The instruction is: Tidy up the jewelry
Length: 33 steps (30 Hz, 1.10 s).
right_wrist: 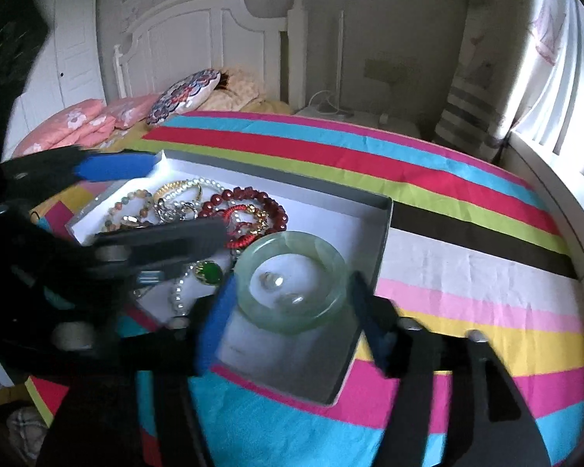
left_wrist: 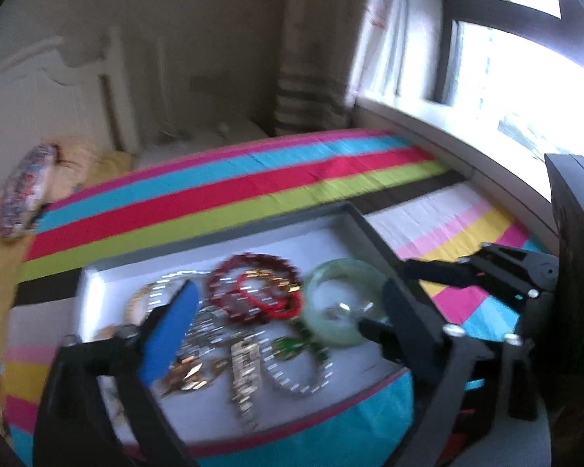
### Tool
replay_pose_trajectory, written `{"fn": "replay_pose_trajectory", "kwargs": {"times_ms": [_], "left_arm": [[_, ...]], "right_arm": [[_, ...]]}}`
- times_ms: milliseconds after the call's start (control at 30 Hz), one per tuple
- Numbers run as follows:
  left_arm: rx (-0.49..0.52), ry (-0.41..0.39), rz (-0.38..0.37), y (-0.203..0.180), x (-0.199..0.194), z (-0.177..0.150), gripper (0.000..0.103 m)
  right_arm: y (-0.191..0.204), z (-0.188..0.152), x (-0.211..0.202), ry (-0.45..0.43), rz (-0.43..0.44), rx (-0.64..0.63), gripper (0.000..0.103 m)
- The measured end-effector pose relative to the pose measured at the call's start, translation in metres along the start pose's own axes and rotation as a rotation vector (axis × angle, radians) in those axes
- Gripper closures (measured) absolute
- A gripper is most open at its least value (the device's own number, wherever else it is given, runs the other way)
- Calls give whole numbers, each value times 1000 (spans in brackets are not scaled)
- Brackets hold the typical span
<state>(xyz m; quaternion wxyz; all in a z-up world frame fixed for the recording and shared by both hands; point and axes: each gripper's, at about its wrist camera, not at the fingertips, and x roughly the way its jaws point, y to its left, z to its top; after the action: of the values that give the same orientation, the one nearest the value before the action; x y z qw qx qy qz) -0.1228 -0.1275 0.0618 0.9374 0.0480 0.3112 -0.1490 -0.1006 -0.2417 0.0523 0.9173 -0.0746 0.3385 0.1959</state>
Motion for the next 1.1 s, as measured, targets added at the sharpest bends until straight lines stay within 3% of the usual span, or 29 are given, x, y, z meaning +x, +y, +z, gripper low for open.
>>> {"fn": "replay_pose_trajectory", "kwargs": {"times_ms": [100, 267, 433, 567, 733, 867, 1100], "left_arm": [[-28, -48, 70, 13, -24, -17, 3], [-156, -52, 170, 52, -51, -58, 3], [-283, -36, 132, 88, -54, -81, 3], [-288, -58, 112, 91, -57, -84, 3], [-209, -69, 141, 77, -56, -83, 3], [-207, -60, 144, 75, -51, -83, 3], [-204, -48, 156, 75, -47, -83, 3]], "right_arm": [[11, -5, -10, -23, -16, 6, 17], [27, -14, -18, -24, -58, 39, 17], [44, -20, -24, -53, -108, 66, 17], [50, -20, -29, -92, -145, 96, 17], [58, -19, -31, -125, -225, 88, 17], [57, -20, -33, -160, -263, 96, 17], [61, -23, -37, -186, -275, 74, 17]]}}
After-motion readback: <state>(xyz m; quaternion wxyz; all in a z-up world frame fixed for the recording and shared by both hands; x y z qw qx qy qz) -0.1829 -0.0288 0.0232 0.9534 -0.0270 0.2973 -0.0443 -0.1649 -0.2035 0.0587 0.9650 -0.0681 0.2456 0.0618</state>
